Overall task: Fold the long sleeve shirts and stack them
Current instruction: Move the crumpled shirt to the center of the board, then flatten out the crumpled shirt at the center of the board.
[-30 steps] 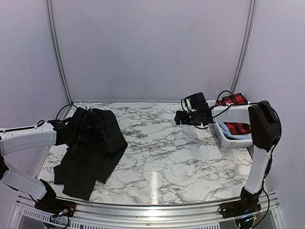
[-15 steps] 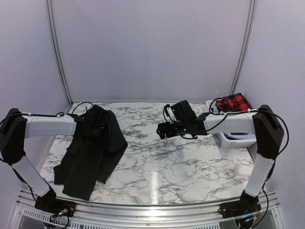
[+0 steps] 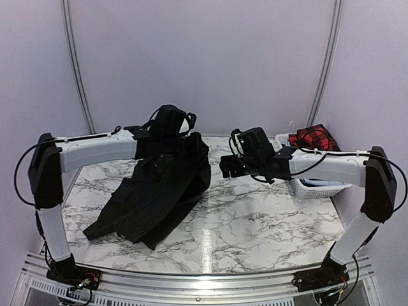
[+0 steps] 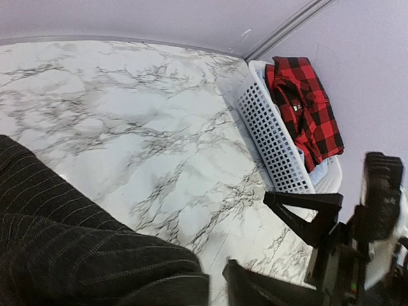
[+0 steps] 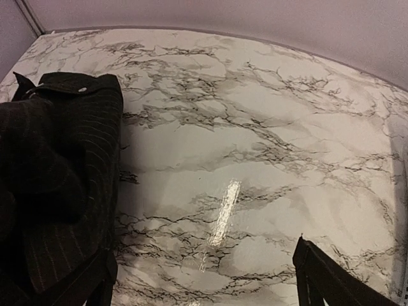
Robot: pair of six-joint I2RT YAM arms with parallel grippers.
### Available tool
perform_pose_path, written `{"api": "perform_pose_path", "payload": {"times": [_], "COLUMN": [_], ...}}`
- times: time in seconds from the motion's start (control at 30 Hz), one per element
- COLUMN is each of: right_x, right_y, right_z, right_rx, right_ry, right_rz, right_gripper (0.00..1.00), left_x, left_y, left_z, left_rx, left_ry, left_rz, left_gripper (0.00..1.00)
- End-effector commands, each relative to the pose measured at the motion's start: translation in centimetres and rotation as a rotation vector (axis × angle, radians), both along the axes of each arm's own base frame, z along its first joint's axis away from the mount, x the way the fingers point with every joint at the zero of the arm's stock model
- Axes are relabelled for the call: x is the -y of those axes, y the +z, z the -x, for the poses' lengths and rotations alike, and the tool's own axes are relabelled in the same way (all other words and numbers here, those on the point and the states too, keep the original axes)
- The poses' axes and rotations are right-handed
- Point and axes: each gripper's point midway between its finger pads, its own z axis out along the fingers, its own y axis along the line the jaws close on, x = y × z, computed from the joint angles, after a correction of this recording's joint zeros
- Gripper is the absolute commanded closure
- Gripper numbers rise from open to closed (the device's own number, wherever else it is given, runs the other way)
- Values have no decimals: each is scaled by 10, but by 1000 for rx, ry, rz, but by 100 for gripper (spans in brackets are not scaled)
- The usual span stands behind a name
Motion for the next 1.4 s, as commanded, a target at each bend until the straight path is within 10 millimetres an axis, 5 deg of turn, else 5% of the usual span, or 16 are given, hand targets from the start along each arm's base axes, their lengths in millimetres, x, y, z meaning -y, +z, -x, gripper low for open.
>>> {"api": "perform_pose_path", "payload": {"times": [0.0,0.1,0.3,0.5,0.73,0.9,1.1,1.37], "right_x": [20,9,-10,-50,-119,-134,-131,-128], "right_y": [12,10,-9,-9,-19,-34,-38,-39], "right_z": [4,17,31,51,113,124,121,120], "right_rx": [10,-3,-54,-56,-22,-38,-32,-32], "right_ry": [-67,-17,51,206,436,457,438,429], "right_rz": [5,-28,-60,-51,53,72,85,101], "right_gripper": [7,7,7,7,8,8,8,8], "left_x": [43,42,-26,-96,-147,-188,-209,-208], "left_y": [-9,-2,-5,-37,-89,-132,-155,-167], "left_z": [-19,-27,-25,17,75,128,167,172], "left_rx": [-60,-40,-18,-54,-196,-313,-382,-407], "left_ry": [-89,-81,37,131,107,92,84,69], "left_rz": [88,86,-9,-128,-244,-357,-369,-387], "left_gripper": [63,40,32,27,27,24,21,19]}}
